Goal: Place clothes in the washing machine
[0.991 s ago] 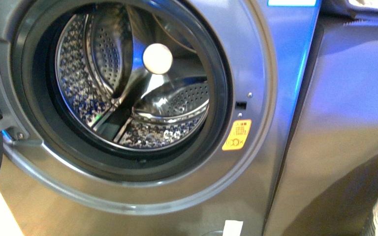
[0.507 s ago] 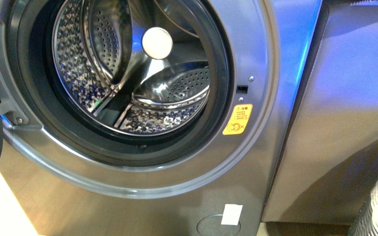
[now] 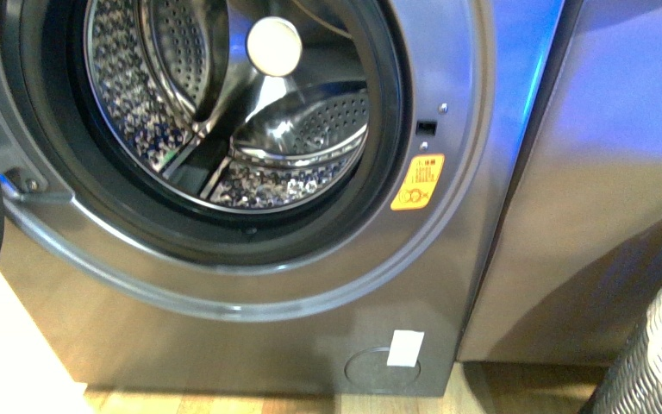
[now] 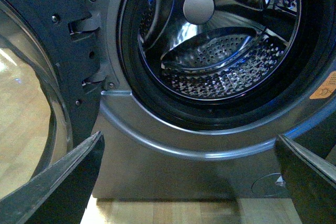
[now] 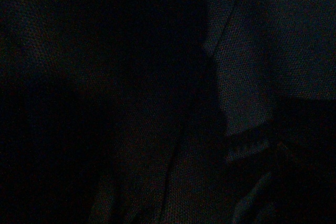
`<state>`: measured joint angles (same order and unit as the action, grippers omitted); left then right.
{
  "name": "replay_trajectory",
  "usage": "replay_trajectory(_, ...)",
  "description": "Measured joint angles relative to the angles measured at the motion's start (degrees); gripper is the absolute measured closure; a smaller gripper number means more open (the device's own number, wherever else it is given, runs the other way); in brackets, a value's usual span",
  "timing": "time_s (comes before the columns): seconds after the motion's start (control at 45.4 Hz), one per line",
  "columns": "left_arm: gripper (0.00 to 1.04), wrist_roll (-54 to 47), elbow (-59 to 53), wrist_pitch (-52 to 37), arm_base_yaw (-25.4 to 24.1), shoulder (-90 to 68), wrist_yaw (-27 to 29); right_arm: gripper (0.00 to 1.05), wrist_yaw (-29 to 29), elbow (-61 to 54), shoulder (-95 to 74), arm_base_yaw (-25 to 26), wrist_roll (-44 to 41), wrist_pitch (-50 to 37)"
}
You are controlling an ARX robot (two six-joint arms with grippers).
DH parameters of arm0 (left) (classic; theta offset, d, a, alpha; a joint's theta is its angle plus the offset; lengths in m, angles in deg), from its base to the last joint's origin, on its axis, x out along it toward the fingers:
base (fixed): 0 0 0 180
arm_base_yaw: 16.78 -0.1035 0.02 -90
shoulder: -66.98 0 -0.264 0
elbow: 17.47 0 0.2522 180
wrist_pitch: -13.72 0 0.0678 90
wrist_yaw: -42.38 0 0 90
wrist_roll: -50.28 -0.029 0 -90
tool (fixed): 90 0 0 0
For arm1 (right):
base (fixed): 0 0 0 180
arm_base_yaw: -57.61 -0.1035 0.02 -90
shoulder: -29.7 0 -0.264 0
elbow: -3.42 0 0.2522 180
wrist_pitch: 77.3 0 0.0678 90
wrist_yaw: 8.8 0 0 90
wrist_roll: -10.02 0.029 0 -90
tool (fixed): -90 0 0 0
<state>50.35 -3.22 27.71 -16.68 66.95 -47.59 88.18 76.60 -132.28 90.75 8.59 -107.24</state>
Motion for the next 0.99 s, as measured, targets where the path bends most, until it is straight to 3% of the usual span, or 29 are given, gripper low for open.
replay_trajectory(0.419, 0.06, 0.00, 0.00, 0.00, 0.00, 0.00, 0.00, 0.08, 1.29, 0.52, -0.90, 0.81, 0.13, 0.00)
replay_trajectory(0.551, 0.06, 0.00, 0.00, 0.00, 0.00, 0.00, 0.00, 0.25, 1.53, 0.52, -1.22, 0.87, 0.28, -0.48)
replay_trajectory(0.705, 0.06, 0.02, 0.00, 0.00, 0.00, 0.00, 0.00, 0.54, 1.70, 0.52, -1.44, 1.07, 0.74, -0.72)
replay_trajectory(0.991, 0.06, 0.00, 0.00, 0.00, 0.00, 0.00, 0.00, 0.98, 1.75, -1.68, -0.44, 1.38, 1.33, -3.19)
